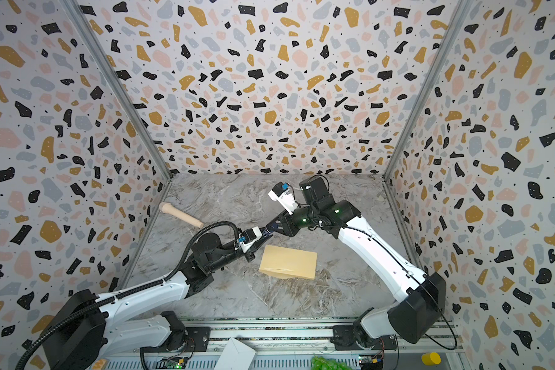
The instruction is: Place the letter into the envelope and seal it
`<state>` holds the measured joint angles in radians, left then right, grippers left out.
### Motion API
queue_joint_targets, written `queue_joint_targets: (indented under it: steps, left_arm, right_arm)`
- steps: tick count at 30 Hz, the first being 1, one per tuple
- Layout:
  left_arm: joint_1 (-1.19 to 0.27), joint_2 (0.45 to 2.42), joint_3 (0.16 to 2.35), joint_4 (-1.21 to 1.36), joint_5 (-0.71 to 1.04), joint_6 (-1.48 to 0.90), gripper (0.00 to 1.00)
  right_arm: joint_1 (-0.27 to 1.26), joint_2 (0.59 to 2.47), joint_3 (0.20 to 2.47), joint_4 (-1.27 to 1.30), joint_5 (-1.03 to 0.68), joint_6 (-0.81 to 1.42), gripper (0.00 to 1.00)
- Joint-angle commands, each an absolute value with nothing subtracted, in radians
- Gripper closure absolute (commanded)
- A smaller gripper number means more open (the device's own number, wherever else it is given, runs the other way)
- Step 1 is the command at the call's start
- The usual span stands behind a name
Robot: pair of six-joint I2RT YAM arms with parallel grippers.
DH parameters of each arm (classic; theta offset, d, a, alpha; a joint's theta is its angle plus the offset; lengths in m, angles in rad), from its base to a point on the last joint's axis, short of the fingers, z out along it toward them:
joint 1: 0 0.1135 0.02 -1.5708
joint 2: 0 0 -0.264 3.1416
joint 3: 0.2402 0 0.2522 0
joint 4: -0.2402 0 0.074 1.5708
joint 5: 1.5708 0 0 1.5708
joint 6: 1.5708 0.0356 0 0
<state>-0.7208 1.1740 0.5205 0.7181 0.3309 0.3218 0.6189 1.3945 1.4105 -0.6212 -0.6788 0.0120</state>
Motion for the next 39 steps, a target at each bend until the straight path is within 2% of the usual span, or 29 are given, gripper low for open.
queue_joint_targets:
  steps: [1,7,16,39]
  left_arm:
    - [-0.675,1.190,0.527,0.685,0.525,0.290,1.00]
    - [-0.674,1.172,0.511,0.675,0.469,0.299,1.00]
    - [-0.673,1.153,0.454,0.747,0.340,0.281,1.00]
    - [-0.675,1.173,0.448,0.730,0.355,0.302,1.00]
  right_arm:
    - [0.589,1.304,1.430,-0.690,-0.725,-0.302,1.00]
    - [0.573,1.287,1.441,-0.701,-0.710,-0.316,1.00]
    - [0.500,1.324,1.512,-0.697,-0.699,-0.162,1.00]
    - [0.425,1.319,1.541,-0.692,-0.735,-0.120,1.00]
